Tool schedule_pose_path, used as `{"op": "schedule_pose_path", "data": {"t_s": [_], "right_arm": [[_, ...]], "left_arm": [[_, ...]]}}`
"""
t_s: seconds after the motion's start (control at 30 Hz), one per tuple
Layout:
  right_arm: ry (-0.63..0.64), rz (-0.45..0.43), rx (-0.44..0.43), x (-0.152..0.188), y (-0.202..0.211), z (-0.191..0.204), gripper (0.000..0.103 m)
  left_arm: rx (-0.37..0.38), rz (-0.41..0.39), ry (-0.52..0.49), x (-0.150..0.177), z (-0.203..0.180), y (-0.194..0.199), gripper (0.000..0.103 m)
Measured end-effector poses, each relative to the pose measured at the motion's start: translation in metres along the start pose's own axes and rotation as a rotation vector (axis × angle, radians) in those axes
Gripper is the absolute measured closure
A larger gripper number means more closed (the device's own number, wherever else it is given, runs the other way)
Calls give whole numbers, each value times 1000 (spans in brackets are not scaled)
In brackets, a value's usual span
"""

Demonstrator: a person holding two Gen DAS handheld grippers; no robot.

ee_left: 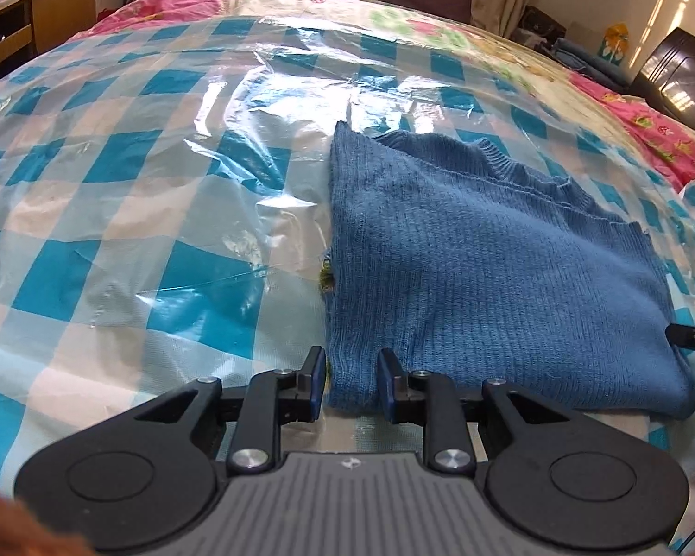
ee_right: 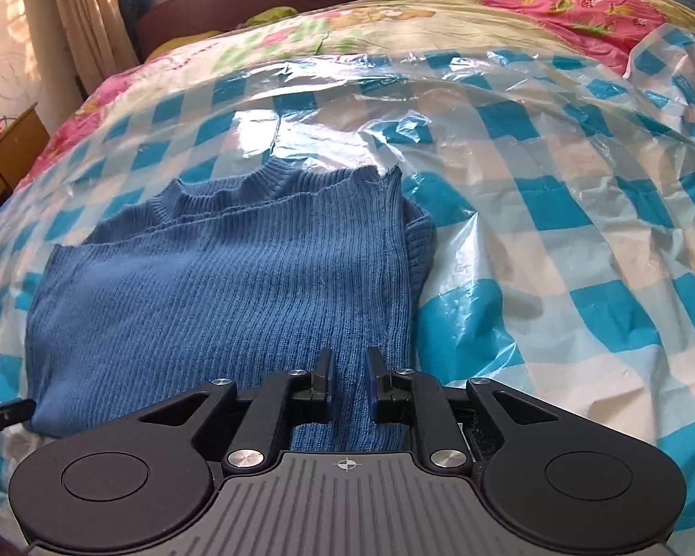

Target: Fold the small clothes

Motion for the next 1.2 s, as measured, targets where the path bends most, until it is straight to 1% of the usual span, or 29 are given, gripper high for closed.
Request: {"op": "schedule_pose_path", "data": {"t_s": [0.1, 0.3, 0.33, 0.47, 0.57, 0.7, 0.93, 1.07, 1.2], "right_arm": [[15, -11, -11, -2, 8, 5, 87], [58, 25, 34, 8, 1, 11, 85], [56, 25, 34, 8, 2, 12, 84], [56, 24, 7, 5, 11, 23, 84], [98, 24, -8, 5, 15, 44, 83], [170, 39, -33, 10, 12, 82, 83], [288, 78, -54, 23, -6, 144, 82], [325, 96, -55, 27, -16, 169, 82], [356, 117, -53, 30, -26, 189, 81]], "left_arm": [[13, -9, 1, 0, -2, 2, 73], [15, -11, -4, 3, -4, 2, 73], [17, -13, -2, 3, -3, 3, 73], [32, -23, 21, 4, -1, 3, 73], [41, -30, 39, 6, 2, 3, 72], [60, -36, 71, 10, 6, 1, 72], [92, -41, 111, 16, 13, -3, 68], [117, -44, 131, 17, 16, -3, 68], [130, -47, 131, 18, 17, -3, 67]]}}
Point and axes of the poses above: each gripper's, at about its wrist camera, not at the fingertips, and y roughly against the way its jaws point, z to its left, x to its underside, the point moved 5 cm from there along -y, roughly the way its jaws point, and after that the axes turned 12 degrees about -y, right-handed, at the moved point
